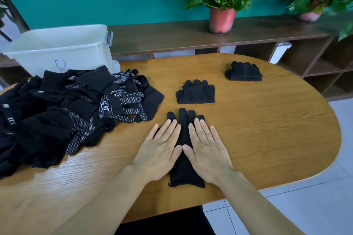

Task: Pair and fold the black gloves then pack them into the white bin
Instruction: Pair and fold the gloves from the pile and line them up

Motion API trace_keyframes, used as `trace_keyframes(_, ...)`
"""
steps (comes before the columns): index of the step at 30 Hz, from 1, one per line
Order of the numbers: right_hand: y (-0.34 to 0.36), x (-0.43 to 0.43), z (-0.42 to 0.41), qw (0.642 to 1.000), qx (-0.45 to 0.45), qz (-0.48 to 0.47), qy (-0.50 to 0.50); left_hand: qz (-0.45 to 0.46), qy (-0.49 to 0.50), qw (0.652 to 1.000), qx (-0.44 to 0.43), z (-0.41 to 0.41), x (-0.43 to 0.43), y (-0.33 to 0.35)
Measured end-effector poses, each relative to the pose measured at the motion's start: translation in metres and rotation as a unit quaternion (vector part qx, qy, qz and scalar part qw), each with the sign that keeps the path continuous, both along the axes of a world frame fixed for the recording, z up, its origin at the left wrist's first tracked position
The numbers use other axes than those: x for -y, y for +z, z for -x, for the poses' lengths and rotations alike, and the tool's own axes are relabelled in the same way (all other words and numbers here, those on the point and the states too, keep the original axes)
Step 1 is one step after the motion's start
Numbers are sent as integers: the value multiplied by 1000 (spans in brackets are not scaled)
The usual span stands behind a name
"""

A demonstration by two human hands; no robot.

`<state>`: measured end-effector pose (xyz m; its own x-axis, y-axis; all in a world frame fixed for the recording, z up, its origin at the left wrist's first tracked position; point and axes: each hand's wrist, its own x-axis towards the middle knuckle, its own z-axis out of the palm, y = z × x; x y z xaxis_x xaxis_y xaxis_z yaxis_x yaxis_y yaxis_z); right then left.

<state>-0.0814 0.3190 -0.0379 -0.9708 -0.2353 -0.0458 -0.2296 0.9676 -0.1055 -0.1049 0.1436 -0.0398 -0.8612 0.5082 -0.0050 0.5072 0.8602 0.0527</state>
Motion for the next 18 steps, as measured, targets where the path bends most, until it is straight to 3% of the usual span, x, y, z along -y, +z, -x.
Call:
trace_keyframes(7,11,-29,-10,997,21,-65,34,31,-57,998,-8,-5,31,4)
trace_keyframes(12,23,-27,-20,999,9,37,13,-28,-9,999,24,-16,29,13)
trace_keyframes(18,9,-11,-36,999,20,-16,36,26,-34,999,30,-32,14,8)
